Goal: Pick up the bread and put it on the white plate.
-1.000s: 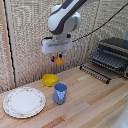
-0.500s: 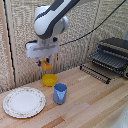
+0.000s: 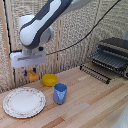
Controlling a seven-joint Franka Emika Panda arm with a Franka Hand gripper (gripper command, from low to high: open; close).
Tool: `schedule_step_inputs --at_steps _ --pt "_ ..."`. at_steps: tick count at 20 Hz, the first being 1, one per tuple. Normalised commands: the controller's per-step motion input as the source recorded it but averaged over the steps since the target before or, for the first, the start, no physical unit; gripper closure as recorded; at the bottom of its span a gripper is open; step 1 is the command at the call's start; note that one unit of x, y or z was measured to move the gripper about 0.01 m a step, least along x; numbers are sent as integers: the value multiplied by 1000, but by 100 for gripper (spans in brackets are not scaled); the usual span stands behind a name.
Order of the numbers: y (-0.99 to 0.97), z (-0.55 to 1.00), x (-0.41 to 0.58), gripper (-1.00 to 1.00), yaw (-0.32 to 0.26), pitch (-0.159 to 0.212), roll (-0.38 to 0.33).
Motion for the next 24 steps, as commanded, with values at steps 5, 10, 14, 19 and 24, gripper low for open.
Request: schedule_step_inputs --at_steps 5,10,14,19,24 --pt "296 -359 288 100 64 0 -85" --pt "246 -341 337 100 75 0 -119" --pt "389 -394 274 100 52 0 -143" --pt "147 -154 162 100 32 -23 -15" --pt "41 7 46 -100 28 -50 6"
